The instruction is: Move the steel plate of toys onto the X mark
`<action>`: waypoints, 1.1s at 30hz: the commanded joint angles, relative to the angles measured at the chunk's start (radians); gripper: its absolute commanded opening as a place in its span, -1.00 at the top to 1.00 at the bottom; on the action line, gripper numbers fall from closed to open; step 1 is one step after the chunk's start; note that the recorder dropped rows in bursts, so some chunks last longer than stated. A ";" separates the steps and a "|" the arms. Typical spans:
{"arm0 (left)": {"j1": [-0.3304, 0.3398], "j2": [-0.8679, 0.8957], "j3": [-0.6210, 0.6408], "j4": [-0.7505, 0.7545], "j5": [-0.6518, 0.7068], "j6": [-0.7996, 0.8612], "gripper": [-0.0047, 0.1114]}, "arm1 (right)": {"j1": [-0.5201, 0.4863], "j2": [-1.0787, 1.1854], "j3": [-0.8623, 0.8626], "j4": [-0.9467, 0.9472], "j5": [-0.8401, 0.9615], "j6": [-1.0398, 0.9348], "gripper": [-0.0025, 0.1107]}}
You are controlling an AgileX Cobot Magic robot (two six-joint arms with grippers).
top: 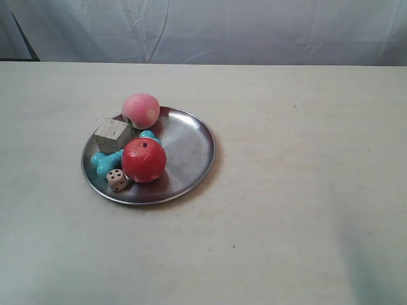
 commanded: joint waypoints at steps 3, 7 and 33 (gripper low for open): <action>-0.006 -0.057 0.005 0.016 0.093 -0.006 0.92 | -0.005 -0.008 0.002 -0.012 -0.014 -0.010 0.96; -0.006 -0.065 0.005 0.016 0.092 -0.006 0.92 | -0.005 -0.008 0.002 -0.012 -0.014 -0.010 0.96; -0.006 -0.065 0.005 0.019 0.092 -0.006 0.92 | -0.005 -0.008 0.002 0.014 -0.014 -0.010 0.96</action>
